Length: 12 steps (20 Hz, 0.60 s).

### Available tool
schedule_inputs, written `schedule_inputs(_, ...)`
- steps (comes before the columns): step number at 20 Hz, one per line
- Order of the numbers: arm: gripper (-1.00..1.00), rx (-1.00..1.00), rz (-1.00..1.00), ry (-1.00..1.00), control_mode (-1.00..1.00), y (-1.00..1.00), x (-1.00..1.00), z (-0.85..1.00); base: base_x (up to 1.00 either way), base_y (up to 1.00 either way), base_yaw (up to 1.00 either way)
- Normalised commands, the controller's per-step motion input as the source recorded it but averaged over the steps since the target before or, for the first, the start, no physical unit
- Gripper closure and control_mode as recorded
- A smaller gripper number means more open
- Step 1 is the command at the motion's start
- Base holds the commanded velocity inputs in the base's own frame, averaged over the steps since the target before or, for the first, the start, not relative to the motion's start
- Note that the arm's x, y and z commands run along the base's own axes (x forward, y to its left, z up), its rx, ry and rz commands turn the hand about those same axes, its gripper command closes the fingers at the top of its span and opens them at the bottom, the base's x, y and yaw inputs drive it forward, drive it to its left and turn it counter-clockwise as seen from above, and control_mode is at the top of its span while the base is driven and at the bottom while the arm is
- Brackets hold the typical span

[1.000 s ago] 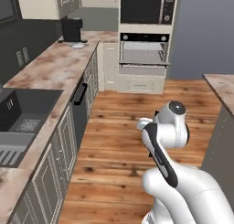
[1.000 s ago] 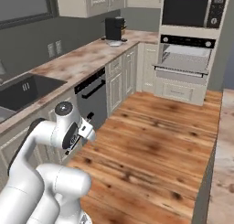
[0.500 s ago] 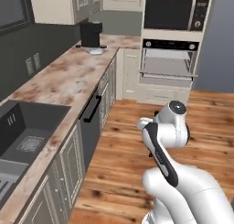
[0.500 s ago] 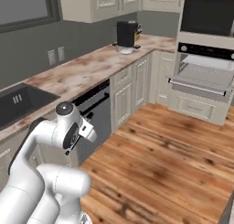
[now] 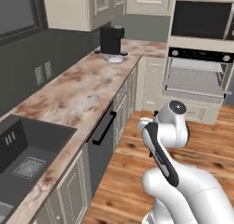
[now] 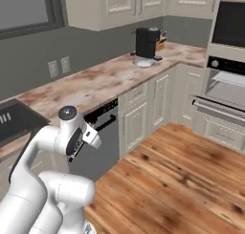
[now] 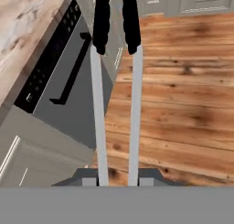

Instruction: Pick up the tongs from the counter and place them near the plate next to the oven.

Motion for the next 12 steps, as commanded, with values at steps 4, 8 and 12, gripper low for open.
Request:
schedule_inputs(4, 1.00, 0.00, 0.00, 0.00, 1.00, 0.00, 0.00, 0.00, 1.00, -0.22, 0.24)
schedule_inputs(8, 1.00, 0.00, 0.00, 0.00, 1.00, 0.00, 0.00, 0.00, 1.00, -0.31, 0.24)
schedule_inputs(12, 1.00, 0.00, 0.00, 0.00, 1.00, 0.00, 0.00, 0.00, 1.00, -0.34, 0.25)
